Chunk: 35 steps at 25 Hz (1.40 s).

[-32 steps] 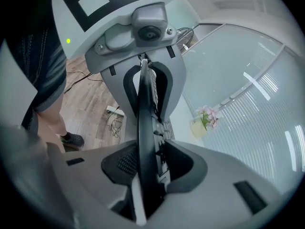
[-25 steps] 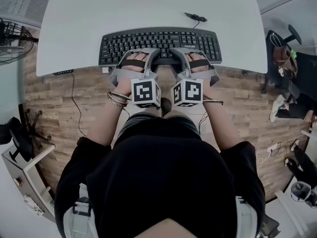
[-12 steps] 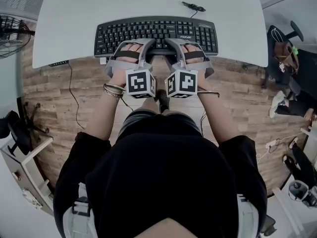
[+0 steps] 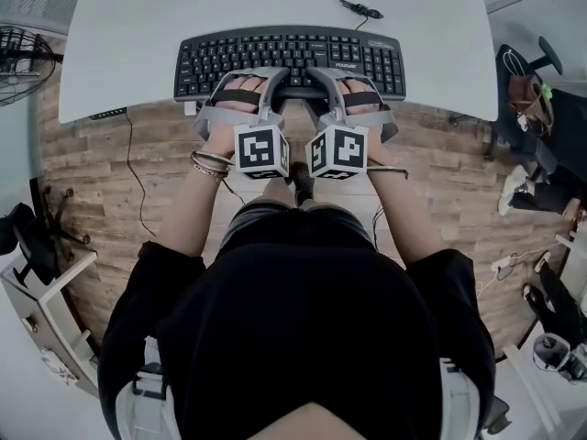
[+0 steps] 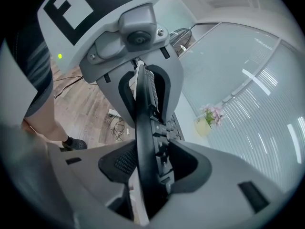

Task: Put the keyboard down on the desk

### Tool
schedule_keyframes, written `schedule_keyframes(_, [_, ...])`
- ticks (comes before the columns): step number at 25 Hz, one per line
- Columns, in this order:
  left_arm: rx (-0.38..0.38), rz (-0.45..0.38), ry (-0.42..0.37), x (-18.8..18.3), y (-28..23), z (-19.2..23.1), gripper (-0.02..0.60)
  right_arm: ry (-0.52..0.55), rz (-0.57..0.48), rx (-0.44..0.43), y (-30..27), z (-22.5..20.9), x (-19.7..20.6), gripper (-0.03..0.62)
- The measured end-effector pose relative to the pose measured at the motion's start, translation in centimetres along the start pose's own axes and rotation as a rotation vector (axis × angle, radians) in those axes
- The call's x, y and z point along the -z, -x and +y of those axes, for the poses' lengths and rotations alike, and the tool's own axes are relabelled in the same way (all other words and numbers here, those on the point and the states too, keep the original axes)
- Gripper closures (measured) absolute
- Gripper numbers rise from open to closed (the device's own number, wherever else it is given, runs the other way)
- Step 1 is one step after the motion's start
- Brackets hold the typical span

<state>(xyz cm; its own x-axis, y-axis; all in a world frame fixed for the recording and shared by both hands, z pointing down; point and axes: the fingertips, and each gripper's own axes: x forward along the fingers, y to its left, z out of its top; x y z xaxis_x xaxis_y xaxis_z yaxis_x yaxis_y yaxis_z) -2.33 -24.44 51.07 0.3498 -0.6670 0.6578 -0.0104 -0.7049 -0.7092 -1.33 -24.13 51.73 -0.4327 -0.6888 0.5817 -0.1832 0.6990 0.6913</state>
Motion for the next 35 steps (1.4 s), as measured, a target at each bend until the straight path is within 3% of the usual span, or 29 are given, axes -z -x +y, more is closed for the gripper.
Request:
schedule_keyframes(14, [-0.035,0.007,-0.009,-0.2,0.1,-0.3,0.402,-0.032,-0.012,0.000,0.1,0.5,0.2,0.395])
schedule_keyframes(35, [0.006,0.015,0.023,0.3,-0.5,-1.7,0.367,-0.036,-0.001,-0.040,-0.4,1.8,0.3,0.365])
